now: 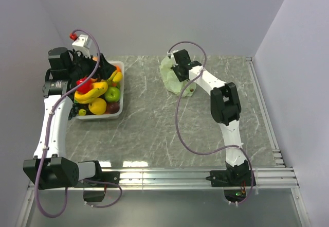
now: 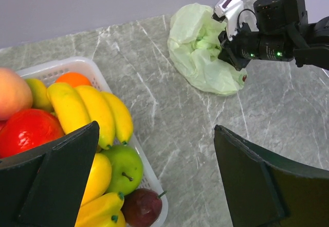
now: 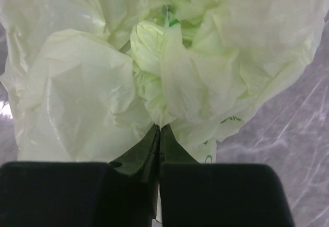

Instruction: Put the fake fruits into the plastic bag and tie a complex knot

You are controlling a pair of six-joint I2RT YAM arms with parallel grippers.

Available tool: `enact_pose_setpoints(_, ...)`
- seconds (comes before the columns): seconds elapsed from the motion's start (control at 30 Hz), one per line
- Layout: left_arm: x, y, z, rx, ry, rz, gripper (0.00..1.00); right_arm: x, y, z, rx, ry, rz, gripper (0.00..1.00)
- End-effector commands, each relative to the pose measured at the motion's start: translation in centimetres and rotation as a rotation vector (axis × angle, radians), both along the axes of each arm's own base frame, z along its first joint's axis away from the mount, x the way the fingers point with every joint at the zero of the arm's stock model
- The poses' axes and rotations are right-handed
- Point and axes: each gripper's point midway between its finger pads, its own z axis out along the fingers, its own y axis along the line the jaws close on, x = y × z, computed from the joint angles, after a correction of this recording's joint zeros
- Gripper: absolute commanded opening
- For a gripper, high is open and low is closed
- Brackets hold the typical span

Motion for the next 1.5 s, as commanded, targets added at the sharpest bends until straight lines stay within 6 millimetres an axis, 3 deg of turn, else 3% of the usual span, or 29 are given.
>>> enact_pose_setpoints(0.0,0.0,-1.5,1.7,0.002,-0.062,-0.054,0.99,-1.7,0.6,8.4,0.102,-0.113,0.062,0.00)
enact_pose_setpoints(0.03,0.0,-1.7,2.0,0.005,-0.070,-0.062,0.99,-2.4,0.7,9.5,0.116,-0.124,0.087,0.00)
enact_pose_setpoints(0.07,0.0,-2.1,2.0,0.006,-0.069,-0.072,0.99,-3.7,0.4,9.2,0.118,-0.104,0.105,0.00)
enact_pose_setpoints(0.1,0.0,-2.6,2.3,0.016,-0.080,-0.080,0.99,-5.7,0.7,10.5,0.149,-0.102,0.170,0.00)
enact_pose_setpoints(0.13,0.0,-2.9,2.4,0.018,-0.083,-0.090,0.99,-6.1,1.0,12.7,0.176,-0.137,0.200,0.00)
enact_pose_setpoints(0.17,-0.1,-3.4,2.6,0.026,-0.094,-0.109,0.99,-7.6,0.8,12.1,0.177,-0.112,0.224,0.00)
enact_pose_setpoints(0.2,-0.2,-4.3,2.6,0.031,-0.101,-0.132,0.99,-8.9,0.9,14.4,0.205,-0.145,0.264,0.00)
enact_pose_setpoints(0.27,-0.5,-5.3,2.7,0.039,-0.120,-0.174,0.99,-11.3,1.1,14.3,0.228,-0.110,0.335,0.00)
enact_pose_setpoints(0.3,-0.9,-6.3,2.5,0.041,-0.124,-0.210,0.99,-12.4,0.9,15.5,0.241,-0.120,0.357,0.00)
enact_pose_setpoints(0.37,-1.8,-7.9,1.7,0.057,-0.130,-0.294,0.99,-14.4,1.0,15.3,0.254,-0.085,0.408,0.00)
enact_pose_setpoints(0.4,-2.3,-9.4,1.5,0.072,-0.150,-0.345,0.99,-15.3,0.8,16.2,0.262,-0.100,0.422,0.00)
enact_pose_setpoints(0.43,-2.6,-10.1,0.7,0.074,-0.145,-0.372,0.99,-16.3,0.8,15.6,0.267,-0.074,0.439,0.00)
enact_pose_setpoints(0.6,-5.7,-14.9,-0.3,0.051,-0.196,-0.531,0.99,-19.6,0.8,16.2,0.298,-0.035,0.484,0.00)
enact_pose_setpoints(0.67,-6.1,-16.0,-0.3,0.073,-0.237,-0.537,0.99,-20.4,1.3,16.0,0.308,-0.017,0.500,0.00)
enact_pose_setpoints(0.7,-7.0,-17.4,-1.1,0.082,-0.236,-0.571,0.99,-20.9,1.5,16.1,0.320,-0.009,0.500,0.00)
enact_pose_setpoints(0.87,-5.9,-19.4,-3.8,0.141,-0.226,-0.484,0.99,-23.5,3.2,15.5,0.345,0.010,0.562,0.00)
enact_pose_setpoints(1.03,-2.2,-18.8,-6.0,0.197,-0.207,-0.301,0.99,-26.3,3.5,15.8,0.376,0.008,0.621,0.00)
enact_pose_setpoints(1.17,-0.9,-19.8,-9.2,0.230,-0.104,-0.321,0.75,-27.5,2.6,16.5,0.367,-0.026,0.634,0.00)
enact_pose_setpoints(1.3,-2.8,-21.2,-11.1,0.187,-0.021,-0.437,0.44,-28.2,1.5,16.8,0.334,-0.063,0.641,0.00)
enact_pose_setpoints(1.33,-3.0,-21.1,-11.4,0.182,0.000,-0.435,0.33,-28.4,1.0,16.1,0.318,-0.054,0.633,0.00)
enact_pose_setpoints(1.37,-2.7,-20.5,-11.6,0.173,0.021,-0.403,0.08,-28.5,0.2,16.3,0.292,-0.084,0.614,0.00)
enact_pose_setpoints(1.4,-2.5,-20.0,-11.9,0.142,0.060,-0.371,0.00,-28.5,-0.4,16.1,0.261,-0.104,0.621,0.00)
enact_pose_setpoints(1.43,-2.3,-19.4,-11.7,0.114,0.074,-0.359,0.00,-28.6,-1.3,14.9,0.227,-0.106,0.606,0.00)
enact_pose_setpoints(1.47,-1.6,-17.9,-11.5,0.059,0.109,-0.319,0.00,-28.8,-2.3,15.7,0.211,-0.161,0.592,0.00)
